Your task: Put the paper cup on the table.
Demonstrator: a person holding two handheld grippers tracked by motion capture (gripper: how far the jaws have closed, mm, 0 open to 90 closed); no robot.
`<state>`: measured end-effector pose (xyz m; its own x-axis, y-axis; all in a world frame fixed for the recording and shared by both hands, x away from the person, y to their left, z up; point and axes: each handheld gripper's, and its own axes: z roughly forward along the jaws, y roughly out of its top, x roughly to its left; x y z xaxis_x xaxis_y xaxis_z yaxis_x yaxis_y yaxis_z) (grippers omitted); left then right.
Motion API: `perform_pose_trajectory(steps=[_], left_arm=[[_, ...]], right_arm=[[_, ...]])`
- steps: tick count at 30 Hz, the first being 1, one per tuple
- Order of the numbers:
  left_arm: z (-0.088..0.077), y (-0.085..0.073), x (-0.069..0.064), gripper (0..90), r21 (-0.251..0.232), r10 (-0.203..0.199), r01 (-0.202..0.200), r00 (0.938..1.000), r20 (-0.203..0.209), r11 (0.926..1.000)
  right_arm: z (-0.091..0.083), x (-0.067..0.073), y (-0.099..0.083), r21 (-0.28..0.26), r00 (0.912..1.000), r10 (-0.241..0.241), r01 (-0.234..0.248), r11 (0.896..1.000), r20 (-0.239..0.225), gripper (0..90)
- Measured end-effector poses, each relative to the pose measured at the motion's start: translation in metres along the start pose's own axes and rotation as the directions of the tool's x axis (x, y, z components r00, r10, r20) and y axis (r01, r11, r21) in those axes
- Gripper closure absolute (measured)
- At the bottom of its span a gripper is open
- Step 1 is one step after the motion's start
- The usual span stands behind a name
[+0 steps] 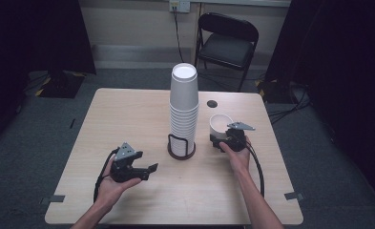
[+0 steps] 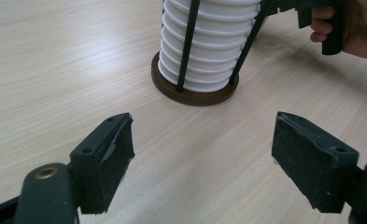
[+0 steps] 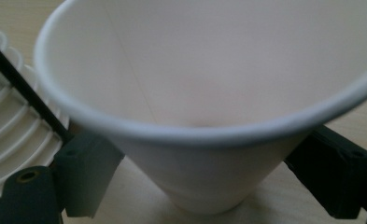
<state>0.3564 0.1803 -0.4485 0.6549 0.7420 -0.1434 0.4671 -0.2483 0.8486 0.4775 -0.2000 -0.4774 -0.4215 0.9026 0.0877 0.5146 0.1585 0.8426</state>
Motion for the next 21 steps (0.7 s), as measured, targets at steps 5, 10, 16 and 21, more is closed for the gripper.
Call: perform_pose_trajectory(steps=[5, 10, 16, 21], left_arm=[[0.000, 0.000, 0.000, 20.7, -0.001, 0.000, 0.000, 1.0000, -0.005, 1.0000], [-0.001, 0.000, 0.001, 20.7, -0.002, -0.002, 0.002, 1.0000, -0.009, 1.0000], [-0.002, -0.001, 0.002, 20.7, -0.005, -0.009, 0.009, 0.9998, -0.018, 0.9999], [-0.003, -0.001, 0.003, 20.8, -0.007, -0.011, 0.010, 0.9995, -0.031, 0.9999]], right_arm=[[-0.011, 0.001, -0.002, -0.010, 0.9999, 0.010, -0.010, 1.000, -0.009, 13.6], [-0.022, 0.001, -0.002, -0.012, 0.9999, 0.006, -0.006, 1.000, -0.016, 14.0], [-0.038, 0.000, -0.002, -0.025, 0.9991, 0.027, -0.028, 0.999, -0.032, 13.8], [-0.051, 0.003, -0.002, -0.040, 0.9994, 0.007, -0.009, 0.999, -0.033, 13.7]])
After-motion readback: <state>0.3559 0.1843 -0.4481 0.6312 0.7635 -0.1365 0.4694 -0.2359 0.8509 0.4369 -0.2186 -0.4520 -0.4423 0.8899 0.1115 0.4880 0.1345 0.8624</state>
